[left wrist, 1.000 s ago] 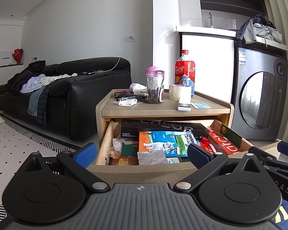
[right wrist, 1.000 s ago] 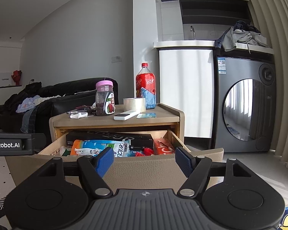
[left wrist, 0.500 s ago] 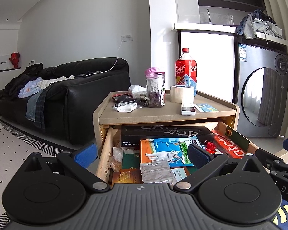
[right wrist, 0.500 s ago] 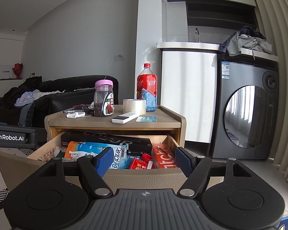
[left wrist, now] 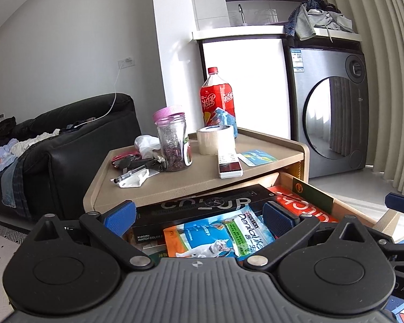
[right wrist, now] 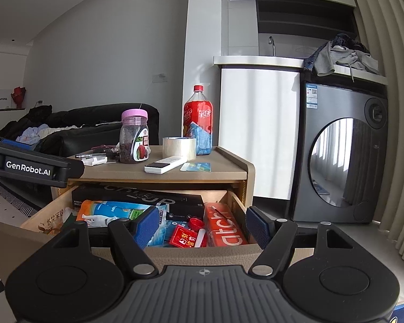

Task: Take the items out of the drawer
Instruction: 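Move the left tool over the open drawer toward the red toothbrush box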

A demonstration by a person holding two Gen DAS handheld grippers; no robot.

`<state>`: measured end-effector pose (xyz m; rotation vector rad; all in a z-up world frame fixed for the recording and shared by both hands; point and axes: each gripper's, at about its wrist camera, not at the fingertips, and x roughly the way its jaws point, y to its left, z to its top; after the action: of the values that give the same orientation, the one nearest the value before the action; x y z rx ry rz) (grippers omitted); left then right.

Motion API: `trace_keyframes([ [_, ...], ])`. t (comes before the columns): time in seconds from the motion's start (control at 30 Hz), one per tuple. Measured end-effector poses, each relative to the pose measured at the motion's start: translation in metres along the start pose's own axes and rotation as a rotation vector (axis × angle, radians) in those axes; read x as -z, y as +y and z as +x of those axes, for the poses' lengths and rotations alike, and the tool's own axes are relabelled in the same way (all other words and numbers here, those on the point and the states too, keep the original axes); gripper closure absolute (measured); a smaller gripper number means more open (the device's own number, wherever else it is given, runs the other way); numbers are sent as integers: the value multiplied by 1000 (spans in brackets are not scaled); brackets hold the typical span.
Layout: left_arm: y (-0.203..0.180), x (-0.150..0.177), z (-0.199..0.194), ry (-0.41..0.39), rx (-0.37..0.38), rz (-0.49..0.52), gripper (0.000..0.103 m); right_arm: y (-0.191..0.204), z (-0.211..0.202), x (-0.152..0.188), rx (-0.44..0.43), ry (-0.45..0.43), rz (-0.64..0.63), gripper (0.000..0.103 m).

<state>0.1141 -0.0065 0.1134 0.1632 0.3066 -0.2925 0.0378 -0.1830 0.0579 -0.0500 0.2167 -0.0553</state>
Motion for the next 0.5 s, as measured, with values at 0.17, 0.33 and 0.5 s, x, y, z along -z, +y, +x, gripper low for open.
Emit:
trace_keyframes([
  [0.17,-10,-16,15,-1,32,66,0,-3,5,4,0,10,14,29],
  [0.33,-25,-25,31,-12,30,174,0,-5,7,5,-10,7,23,29],
  [0.5,-41,-31,41,0,71,232,0,-8,5,5,-15,-3,17,29],
])
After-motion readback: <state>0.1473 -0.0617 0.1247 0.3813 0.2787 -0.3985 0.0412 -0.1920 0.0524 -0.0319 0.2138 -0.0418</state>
